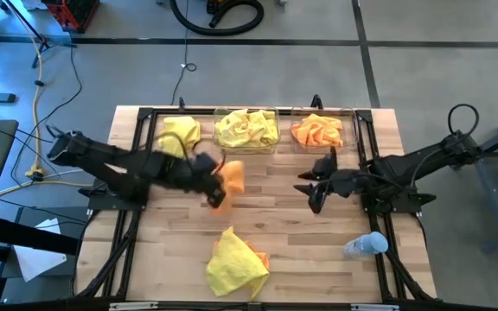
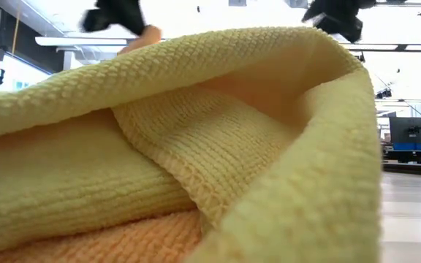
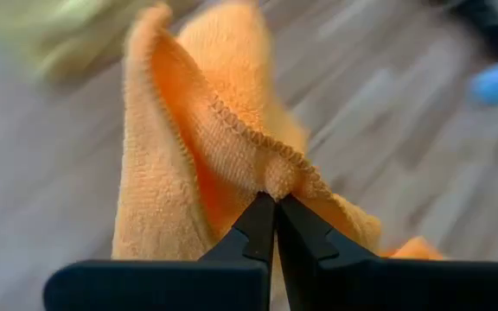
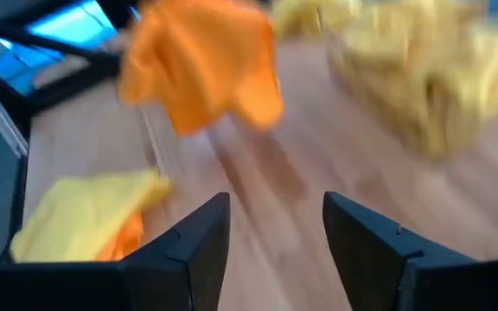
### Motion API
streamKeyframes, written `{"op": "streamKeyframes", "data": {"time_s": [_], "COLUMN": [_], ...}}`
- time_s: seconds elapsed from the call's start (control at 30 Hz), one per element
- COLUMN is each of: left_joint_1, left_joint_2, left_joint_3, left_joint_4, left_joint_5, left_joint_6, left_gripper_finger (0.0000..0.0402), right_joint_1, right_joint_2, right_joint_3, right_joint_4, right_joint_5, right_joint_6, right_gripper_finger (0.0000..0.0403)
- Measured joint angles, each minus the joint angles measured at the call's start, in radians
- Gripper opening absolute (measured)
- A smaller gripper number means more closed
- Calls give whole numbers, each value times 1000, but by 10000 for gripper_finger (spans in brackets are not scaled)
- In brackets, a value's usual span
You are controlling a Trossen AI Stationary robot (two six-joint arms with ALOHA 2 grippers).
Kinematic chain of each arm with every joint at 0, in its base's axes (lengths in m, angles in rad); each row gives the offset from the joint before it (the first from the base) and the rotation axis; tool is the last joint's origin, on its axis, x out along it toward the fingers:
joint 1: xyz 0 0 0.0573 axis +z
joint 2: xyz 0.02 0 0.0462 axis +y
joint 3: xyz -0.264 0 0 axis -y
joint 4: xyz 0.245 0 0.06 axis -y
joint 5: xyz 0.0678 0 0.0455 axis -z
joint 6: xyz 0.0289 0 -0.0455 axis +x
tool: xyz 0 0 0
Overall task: Sort microfiber towel by color & place in baskets
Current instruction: Put the orange microfiber cloth into the right transparent bin
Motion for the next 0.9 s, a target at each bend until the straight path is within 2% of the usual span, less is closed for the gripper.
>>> {"op": "streamKeyframes", "data": {"time_s": [0.17, 0.37, 0.53, 0.67, 0.8, 0.9], "left_joint_1": [182, 359, 436, 458, 470, 480], "left_joint_2": [2, 64, 171, 262, 335, 364], "left_joint_3": [2, 15, 122, 235, 350, 423], "left_joint_4": [267, 434, 404, 377, 326, 276], "left_joint_5": [166, 423, 574, 669, 705, 703], "left_joint_6": [305, 488, 635, 743, 838, 899], "left_gripper_finger": [0, 0, 0, 0, 0, 0], "right_joint_1": [-43, -140, -221, -264, -296, -313], "right_joint_2": [0, 51, 159, 243, 311, 349], "right_joint_3": [0, 0, 3, 39, 83, 114], "right_joint_4": [172, 394, 527, 544, 540, 514], "right_joint_5": [52, 54, 23, 21, 9, -14], "right_joint_6": [-263, -450, -542, -599, -598, -536], "right_gripper_finger": [213, 262, 289, 293, 293, 285]}}
